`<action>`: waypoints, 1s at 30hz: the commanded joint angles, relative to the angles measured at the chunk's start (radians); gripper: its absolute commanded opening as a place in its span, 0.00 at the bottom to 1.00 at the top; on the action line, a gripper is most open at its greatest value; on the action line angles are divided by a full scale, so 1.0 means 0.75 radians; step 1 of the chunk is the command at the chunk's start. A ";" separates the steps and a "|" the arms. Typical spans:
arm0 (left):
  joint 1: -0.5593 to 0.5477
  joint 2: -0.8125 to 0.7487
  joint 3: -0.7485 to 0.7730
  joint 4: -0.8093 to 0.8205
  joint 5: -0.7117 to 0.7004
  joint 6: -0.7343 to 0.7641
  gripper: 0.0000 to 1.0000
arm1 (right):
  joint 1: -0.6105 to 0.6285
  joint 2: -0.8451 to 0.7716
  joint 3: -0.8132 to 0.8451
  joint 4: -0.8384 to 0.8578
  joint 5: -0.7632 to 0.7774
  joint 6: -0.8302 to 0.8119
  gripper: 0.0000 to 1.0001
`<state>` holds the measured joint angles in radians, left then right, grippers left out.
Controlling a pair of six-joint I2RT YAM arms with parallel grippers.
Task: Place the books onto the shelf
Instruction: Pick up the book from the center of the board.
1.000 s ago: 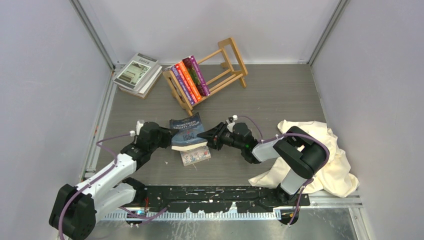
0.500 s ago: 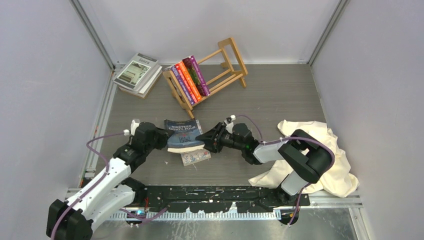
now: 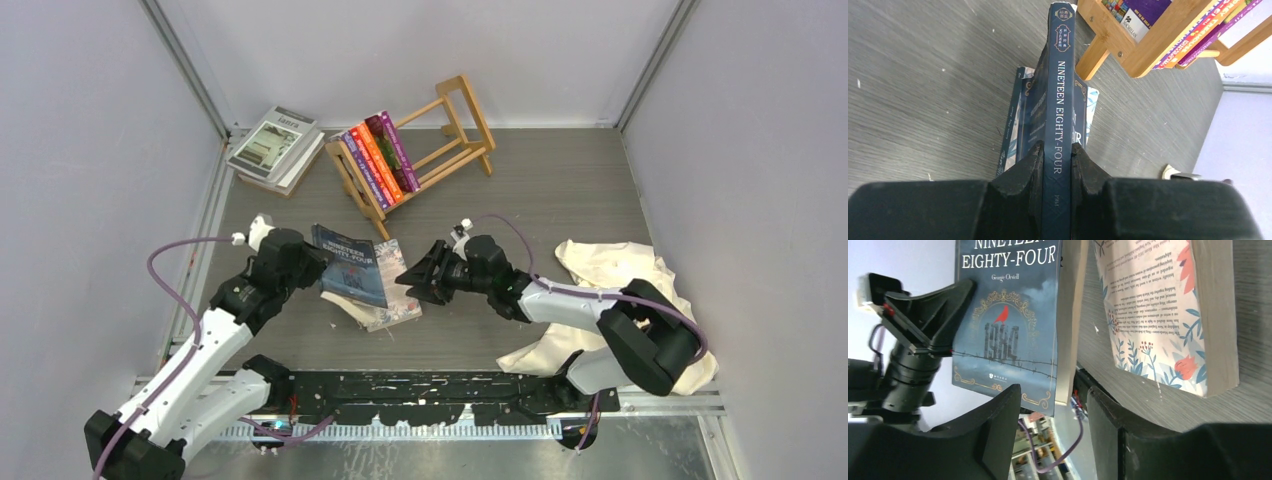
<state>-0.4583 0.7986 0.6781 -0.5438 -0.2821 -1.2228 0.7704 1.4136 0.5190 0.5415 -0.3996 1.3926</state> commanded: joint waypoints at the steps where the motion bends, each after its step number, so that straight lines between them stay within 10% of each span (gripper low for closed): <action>1: -0.008 0.016 0.152 0.056 -0.068 0.136 0.00 | -0.002 -0.144 0.200 -0.469 0.080 -0.365 0.57; 12: -0.123 0.202 0.374 0.023 -0.180 0.334 0.00 | 0.198 -0.157 0.783 -1.254 0.588 -1.104 0.57; 30: -0.238 0.387 0.634 -0.114 -0.292 0.424 0.00 | 0.815 -0.103 0.960 -1.155 1.360 -1.579 0.56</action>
<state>-0.6285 1.0939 1.0706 -0.6758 -0.4576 -0.9081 1.3113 1.3331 1.2026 -0.4213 0.4358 0.3256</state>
